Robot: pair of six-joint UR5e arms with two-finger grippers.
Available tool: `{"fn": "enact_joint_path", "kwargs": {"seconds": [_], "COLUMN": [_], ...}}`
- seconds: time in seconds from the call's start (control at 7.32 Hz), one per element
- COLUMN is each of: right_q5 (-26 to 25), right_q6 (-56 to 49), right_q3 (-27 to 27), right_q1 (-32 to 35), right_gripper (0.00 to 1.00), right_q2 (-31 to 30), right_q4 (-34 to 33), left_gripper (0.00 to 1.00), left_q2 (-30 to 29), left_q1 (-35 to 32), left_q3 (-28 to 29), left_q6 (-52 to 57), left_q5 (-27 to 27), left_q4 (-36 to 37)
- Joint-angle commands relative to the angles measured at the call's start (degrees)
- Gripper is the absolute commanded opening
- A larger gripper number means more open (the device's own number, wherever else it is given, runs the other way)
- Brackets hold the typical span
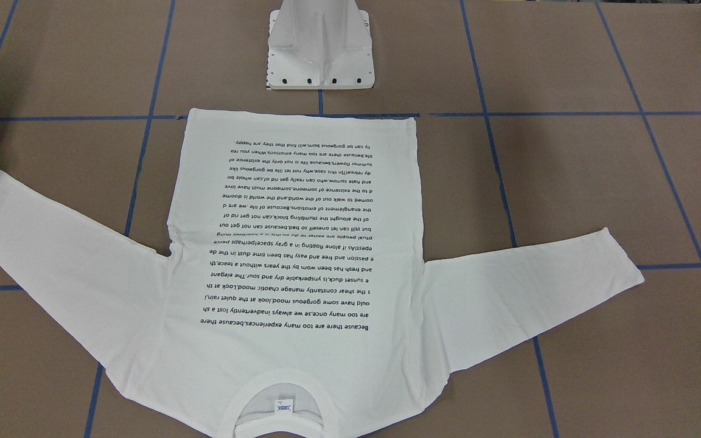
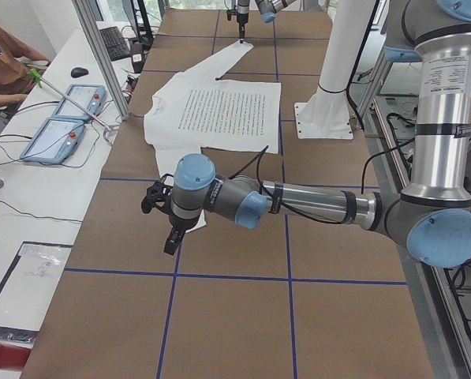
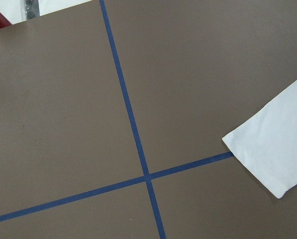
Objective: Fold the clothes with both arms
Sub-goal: 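Move the right gripper to the cuff of the sleeve nearest it and grasp it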
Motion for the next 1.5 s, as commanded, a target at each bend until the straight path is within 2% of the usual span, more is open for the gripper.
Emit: {"fn": "enact_joint_path", "kwargs": {"seconds": [0.0, 0.27, 0.41, 0.55, 0.68, 0.96, 1.09, 1.37], "right_q5": [0.1, 0.1, 0.5, 0.7, 0.5, 1.7, 3.8, 3.5], "right_q6": [0.0, 0.0, 0.0, 0.0, 0.0, 1.6, 6.0, 19.1], "right_q3": [0.0, 0.3, 0.8, 1.3, 4.3, 13.8, 16.1, 21.1], "right_q1": [-0.1, -0.2, 0.0, 0.1, 0.0, 0.4, 0.4, 0.3], "right_gripper": [0.49, 0.17, 0.05, 0.00, 0.00, 0.00, 0.00, 0.00], "right_q2": [0.0, 0.0, -0.1, -0.3, -2.5, -6.3, -5.2, 0.2], "right_q4": [0.0, 0.0, -0.2, -0.2, -0.1, -0.2, 0.0, -0.1], "left_gripper": [1.00, 1.00, 1.00, 1.00, 1.00, 1.00, 1.00, 1.00], "left_q2": [0.0, -0.1, -0.1, -0.1, -0.1, -0.1, -0.1, -0.3], "left_q1": [-0.1, 0.0, 0.0, 0.0, 0.0, -0.1, 0.0, 0.0], "left_q3": [0.4, 0.5, 0.5, 0.4, 0.4, 0.3, 0.3, 0.4], "left_q6": [-0.1, -0.3, -0.3, -0.3, -0.4, -0.4, -0.3, -0.4], "left_q5": [0.0, 0.0, 0.0, 0.0, 0.0, 0.0, 0.0, 0.0], "left_q4": [-0.5, -0.5, -0.5, -0.6, -0.7, -0.7, -0.7, -0.7]}}
